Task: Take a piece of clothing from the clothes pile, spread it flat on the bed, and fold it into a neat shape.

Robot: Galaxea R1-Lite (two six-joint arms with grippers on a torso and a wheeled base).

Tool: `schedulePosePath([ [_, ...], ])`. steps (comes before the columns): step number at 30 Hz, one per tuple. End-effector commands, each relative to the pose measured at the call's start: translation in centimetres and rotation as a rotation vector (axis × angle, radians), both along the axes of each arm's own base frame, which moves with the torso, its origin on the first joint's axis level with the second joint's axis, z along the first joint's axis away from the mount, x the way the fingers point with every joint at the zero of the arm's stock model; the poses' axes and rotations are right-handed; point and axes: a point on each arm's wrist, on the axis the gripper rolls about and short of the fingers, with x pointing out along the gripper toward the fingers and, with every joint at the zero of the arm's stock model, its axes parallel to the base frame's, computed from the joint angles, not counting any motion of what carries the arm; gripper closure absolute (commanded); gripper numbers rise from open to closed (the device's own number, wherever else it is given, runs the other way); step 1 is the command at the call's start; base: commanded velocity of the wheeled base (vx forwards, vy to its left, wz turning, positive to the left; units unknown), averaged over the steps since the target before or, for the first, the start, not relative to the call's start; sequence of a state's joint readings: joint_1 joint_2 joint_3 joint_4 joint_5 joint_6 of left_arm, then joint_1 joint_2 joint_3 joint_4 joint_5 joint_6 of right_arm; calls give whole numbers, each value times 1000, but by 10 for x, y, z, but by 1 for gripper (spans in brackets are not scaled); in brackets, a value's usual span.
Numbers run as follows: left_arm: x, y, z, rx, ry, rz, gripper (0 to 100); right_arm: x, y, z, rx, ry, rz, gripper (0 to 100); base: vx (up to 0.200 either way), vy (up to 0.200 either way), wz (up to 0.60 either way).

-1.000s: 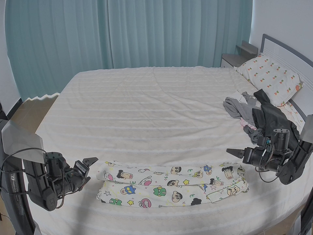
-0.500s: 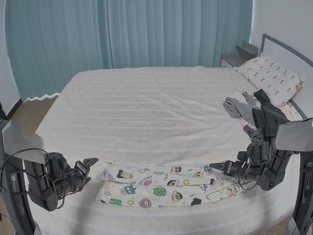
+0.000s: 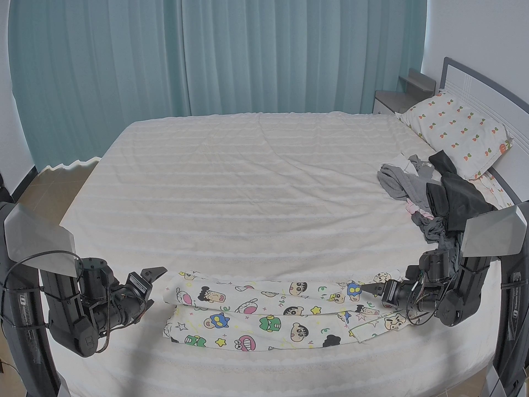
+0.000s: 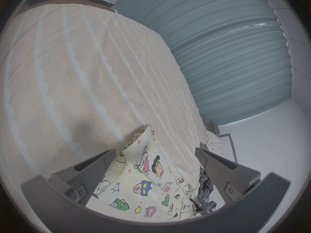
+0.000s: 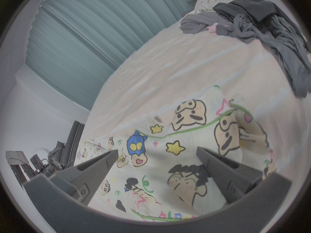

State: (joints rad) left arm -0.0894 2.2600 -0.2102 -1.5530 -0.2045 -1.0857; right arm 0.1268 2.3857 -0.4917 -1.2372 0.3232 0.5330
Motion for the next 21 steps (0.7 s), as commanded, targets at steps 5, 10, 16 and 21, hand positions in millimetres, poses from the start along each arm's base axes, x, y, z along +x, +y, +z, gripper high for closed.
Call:
schedulePosePath([
  [5,19,-12,8,23,-101,-51,0,-11,-7,36,97,-109,-67,0,0,0,0],
  [10,37,-21,4,186,-78,-156,0,-16,-7,33,102,-142,-67,0,0,0,0],
  [16,62,-14,4,436,-44,-298,0,-20,-8,34,103,-153,-66,0,0,0,0],
  [21,78,-15,6,447,13,-390,0,-20,-7,29,99,-141,-66,0,0,0,0],
])
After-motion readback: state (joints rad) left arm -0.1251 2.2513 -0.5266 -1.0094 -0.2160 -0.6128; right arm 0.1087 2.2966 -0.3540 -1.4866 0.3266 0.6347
